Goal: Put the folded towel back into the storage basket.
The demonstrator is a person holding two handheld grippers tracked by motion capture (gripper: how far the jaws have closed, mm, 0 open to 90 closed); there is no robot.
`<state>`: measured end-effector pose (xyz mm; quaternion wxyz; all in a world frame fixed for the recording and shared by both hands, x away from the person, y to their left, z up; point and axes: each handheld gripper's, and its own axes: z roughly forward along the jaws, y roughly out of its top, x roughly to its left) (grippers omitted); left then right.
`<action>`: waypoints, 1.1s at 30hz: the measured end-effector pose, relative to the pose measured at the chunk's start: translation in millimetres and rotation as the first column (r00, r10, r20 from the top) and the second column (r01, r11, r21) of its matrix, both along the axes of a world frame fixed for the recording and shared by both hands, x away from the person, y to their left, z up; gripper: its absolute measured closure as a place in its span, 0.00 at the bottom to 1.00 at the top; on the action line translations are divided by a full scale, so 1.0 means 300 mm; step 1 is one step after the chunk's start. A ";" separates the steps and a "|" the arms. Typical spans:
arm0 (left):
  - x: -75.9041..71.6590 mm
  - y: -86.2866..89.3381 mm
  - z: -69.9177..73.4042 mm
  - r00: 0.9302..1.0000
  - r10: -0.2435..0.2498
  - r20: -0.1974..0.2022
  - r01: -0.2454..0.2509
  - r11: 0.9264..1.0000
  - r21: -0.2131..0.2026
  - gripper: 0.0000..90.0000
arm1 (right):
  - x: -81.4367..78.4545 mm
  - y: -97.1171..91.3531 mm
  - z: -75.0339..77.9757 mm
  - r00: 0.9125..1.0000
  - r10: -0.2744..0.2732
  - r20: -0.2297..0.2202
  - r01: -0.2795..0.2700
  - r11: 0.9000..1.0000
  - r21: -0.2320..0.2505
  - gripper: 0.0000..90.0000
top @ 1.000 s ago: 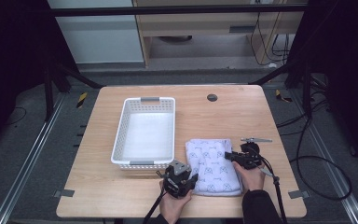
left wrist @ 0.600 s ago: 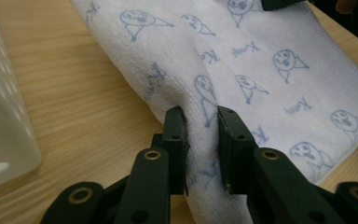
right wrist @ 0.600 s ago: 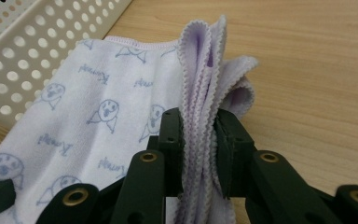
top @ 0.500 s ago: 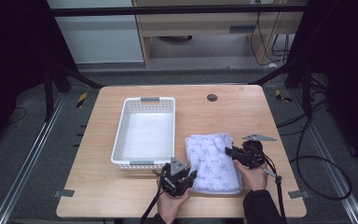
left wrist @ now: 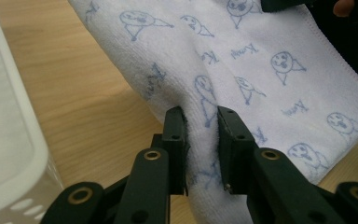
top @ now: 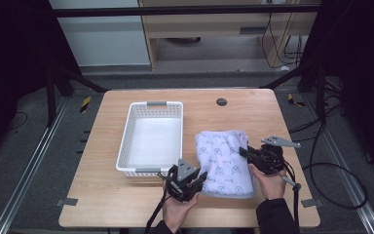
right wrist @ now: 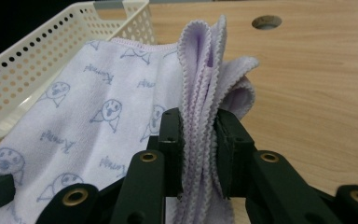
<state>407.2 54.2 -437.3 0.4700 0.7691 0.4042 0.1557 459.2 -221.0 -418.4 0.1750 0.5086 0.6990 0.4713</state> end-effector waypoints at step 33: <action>0.049 0.176 0.272 0.996 0.009 0.094 -0.007 1.000 -0.021 0.82 | 0.008 0.156 0.248 0.987 -0.007 0.160 0.006 1.000 0.008 0.82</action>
